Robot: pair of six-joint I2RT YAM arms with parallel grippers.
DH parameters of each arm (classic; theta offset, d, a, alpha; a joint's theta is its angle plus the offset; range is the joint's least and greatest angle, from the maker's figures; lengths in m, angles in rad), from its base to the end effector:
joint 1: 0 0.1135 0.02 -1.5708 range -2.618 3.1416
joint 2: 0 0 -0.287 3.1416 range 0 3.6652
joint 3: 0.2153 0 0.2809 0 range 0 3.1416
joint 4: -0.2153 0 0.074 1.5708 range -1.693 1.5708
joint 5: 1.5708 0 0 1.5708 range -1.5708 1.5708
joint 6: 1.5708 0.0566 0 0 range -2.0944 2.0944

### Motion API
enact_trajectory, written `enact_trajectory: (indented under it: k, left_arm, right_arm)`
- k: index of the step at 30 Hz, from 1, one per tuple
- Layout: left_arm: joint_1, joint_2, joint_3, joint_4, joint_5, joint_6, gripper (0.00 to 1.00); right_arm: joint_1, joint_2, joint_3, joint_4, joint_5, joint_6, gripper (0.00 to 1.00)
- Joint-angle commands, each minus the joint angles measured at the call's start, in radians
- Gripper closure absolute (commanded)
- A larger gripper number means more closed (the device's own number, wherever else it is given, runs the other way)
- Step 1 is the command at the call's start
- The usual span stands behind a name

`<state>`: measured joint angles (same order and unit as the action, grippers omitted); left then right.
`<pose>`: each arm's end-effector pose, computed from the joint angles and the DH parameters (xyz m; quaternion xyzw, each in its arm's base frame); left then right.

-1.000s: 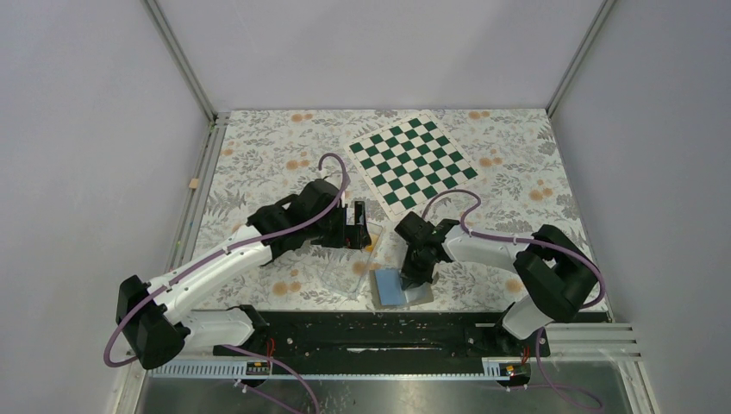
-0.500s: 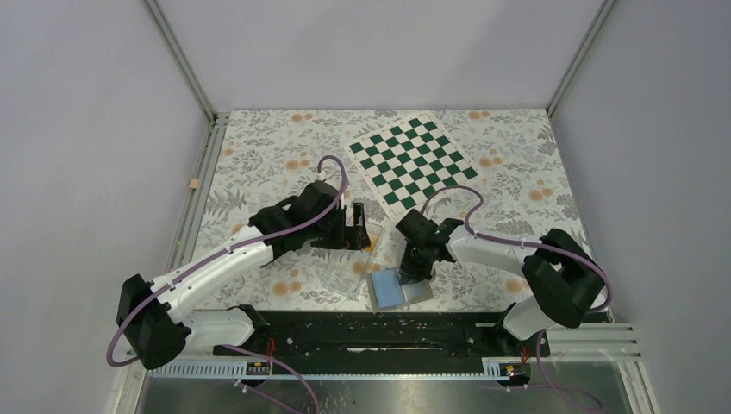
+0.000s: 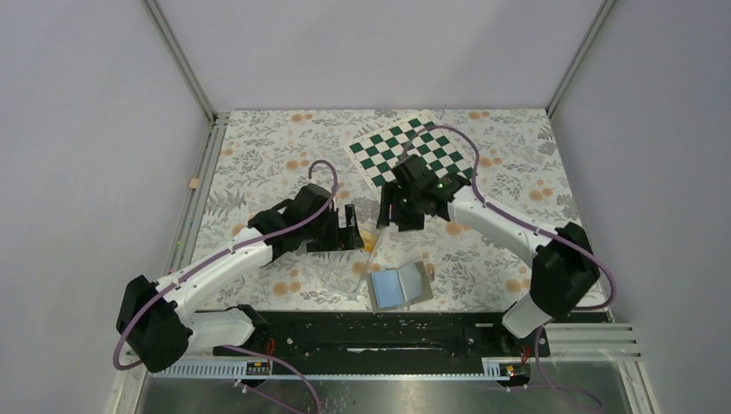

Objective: Put the credit cards into the card holder
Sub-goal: Pick up the credit card from the storage box.

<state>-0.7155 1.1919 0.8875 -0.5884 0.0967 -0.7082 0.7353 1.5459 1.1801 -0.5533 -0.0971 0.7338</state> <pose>0.2043 -0.1848 0.2536 0.0195 0.9419 -0.2515 0.2217 0.2705 0.2520 0.2547 -0.0162 0.9463 0.2484 0.2065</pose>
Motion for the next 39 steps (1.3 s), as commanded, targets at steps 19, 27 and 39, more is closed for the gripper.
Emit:
enact_trajectory:
  k: [19, 27, 39]
  left_arm:
    - [0.065, -0.113, -0.01, -0.001, -0.004, 0.038, 0.13]
    - [0.065, -0.104, -0.019, 0.0, 0.007, 0.052, 0.13]
    - [0.065, -0.057, -0.036, 0.015, -0.02, 0.015, 0.13]
  right_arm:
    - [0.017, 0.582, 0.608, -0.347, -0.042, -0.483, 0.38]
    - [0.022, 0.616, 0.615, -0.348, -0.064, -0.468, 0.76]
    - [0.048, 0.483, 0.433, -0.27, -0.124, -0.404, 0.84]
